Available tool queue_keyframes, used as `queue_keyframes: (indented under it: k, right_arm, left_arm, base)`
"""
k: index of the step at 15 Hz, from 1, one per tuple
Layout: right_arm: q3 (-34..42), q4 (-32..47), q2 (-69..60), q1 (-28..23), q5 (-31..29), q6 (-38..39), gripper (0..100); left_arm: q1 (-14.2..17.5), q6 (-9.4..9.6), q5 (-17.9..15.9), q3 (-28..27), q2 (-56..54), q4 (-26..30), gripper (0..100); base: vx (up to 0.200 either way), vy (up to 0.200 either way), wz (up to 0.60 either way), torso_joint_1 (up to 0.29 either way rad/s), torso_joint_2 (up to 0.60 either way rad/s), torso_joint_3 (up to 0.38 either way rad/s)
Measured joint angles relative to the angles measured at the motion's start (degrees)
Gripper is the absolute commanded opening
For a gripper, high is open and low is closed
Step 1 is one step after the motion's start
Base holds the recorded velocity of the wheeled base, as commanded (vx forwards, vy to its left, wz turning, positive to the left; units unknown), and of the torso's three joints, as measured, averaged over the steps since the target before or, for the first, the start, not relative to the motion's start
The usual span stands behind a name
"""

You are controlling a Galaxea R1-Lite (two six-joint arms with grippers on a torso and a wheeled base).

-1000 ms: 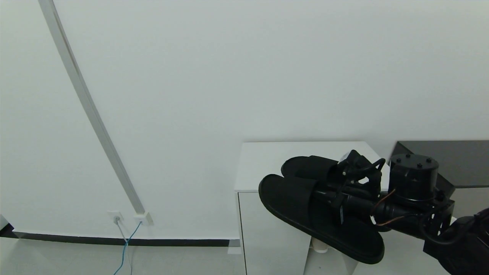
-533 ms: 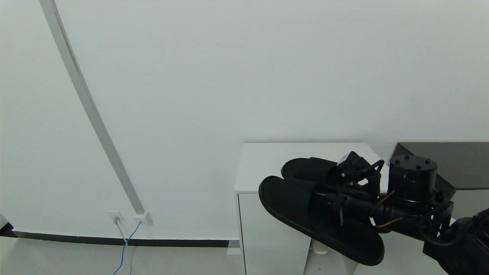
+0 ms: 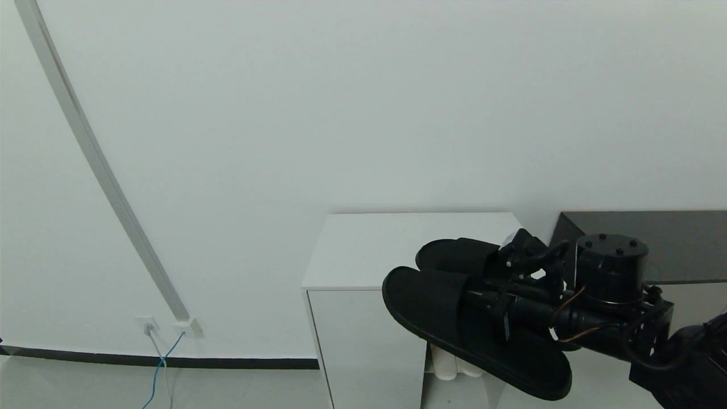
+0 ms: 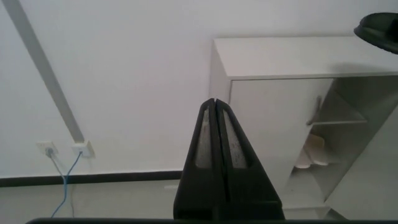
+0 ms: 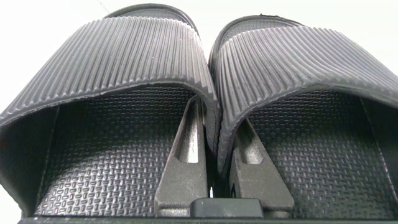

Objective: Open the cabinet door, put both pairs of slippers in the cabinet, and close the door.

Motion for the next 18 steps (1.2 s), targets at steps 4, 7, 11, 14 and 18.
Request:
queue_keyframes:
  k: [4, 7, 11, 14, 18]
  right_arm:
    - [0.26, 0.0, 0.46, 0.66, 0.0, 0.16, 0]
    - [0.26, 0.0, 1.07, 0.83, -0.02, 1.65, 0]
    - [1.73, -0.8, 1.21, 1.49, 0.0, 1.54, 0]
    - [2.38, -0.85, 1.21, 2.05, -0.02, 1.56, 0]
    - [2.69, -0.77, 1.24, 3.17, -0.15, 1.56, 0]
  left_arm:
    - [0.02, 0.0, -0.01, -0.02, 0.0, 0.0, 0]
    - [0.0, 0.0, 0.02, -0.02, 0.0, 0.0, 0]
    - [-0.02, -0.05, 0.07, 0.0, 0.0, 0.0, 0]
    - [0.06, -0.07, 0.07, -0.02, 0.0, 0.0, 0]
    - [0.0, -0.07, 0.07, -0.02, 0.0, 0.0, 0]
  base:
    - [0.0, -0.2, 0.0, 0.002, 0.0, 0.005]
    - [0.0, -0.2, 0.0, 0.006, 0.0, 0.002]
    - [0.0, 0.0, 0.0, 0.0, 0.0, 0.0]
    - [0.0, 0.0, 0.0, 0.0, 0.0, 0.0]
    - [0.0, 0.0, 0.0, 0.0, 0.0, 0.0]
